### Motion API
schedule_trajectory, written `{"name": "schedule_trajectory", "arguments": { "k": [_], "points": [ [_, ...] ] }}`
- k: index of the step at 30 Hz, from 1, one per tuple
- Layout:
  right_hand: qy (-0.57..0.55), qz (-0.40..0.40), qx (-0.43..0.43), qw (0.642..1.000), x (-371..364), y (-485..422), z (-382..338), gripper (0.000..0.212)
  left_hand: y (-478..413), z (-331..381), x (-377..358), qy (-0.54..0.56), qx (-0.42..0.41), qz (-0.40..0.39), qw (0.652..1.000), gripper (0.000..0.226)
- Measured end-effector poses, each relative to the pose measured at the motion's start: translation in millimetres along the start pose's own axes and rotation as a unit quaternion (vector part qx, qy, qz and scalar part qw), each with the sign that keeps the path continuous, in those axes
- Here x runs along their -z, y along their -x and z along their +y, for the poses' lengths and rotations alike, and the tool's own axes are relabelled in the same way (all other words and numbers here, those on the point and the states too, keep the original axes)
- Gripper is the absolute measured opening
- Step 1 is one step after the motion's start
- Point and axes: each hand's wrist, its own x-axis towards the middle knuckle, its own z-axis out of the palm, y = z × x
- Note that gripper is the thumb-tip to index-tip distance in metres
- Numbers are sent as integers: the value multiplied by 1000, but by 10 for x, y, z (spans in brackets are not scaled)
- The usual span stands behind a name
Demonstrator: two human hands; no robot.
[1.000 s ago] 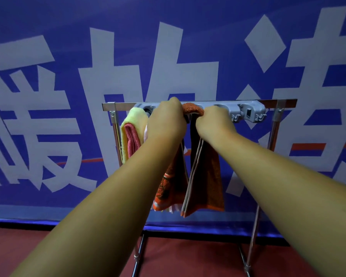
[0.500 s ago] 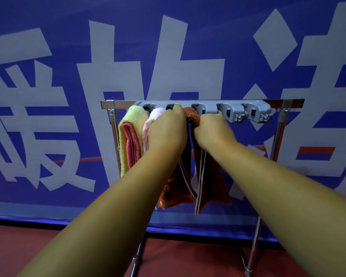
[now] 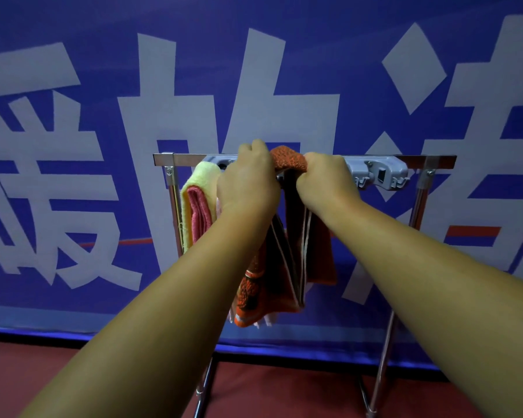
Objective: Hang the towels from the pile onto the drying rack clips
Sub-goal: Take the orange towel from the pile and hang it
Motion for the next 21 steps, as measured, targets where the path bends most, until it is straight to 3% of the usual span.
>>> {"name": "schedule_trajectory", "arguments": {
  "k": [4, 8, 13, 17, 21],
  "points": [
    [33, 7, -11, 999, 16, -28, -64, 14, -30, -13, 10, -18, 4, 18, 1000, 30],
    [73, -33, -87, 993, -72, 9, 9, 10, 73, 56, -143, -84, -24, -37, 995, 39],
    [77, -73, -88, 990, -204, 142, 154, 13, 216, 39, -335, -85, -24, -64, 994, 41],
    [42, -74, -91, 992, -294, 231, 211, 13, 326, -29, -419, 13, 4, -66, 998, 47],
    [9, -69, -93, 993, -431, 355, 308, 10, 563, -117, -548, 126, 38, -49, 990, 26]
  ]
}}
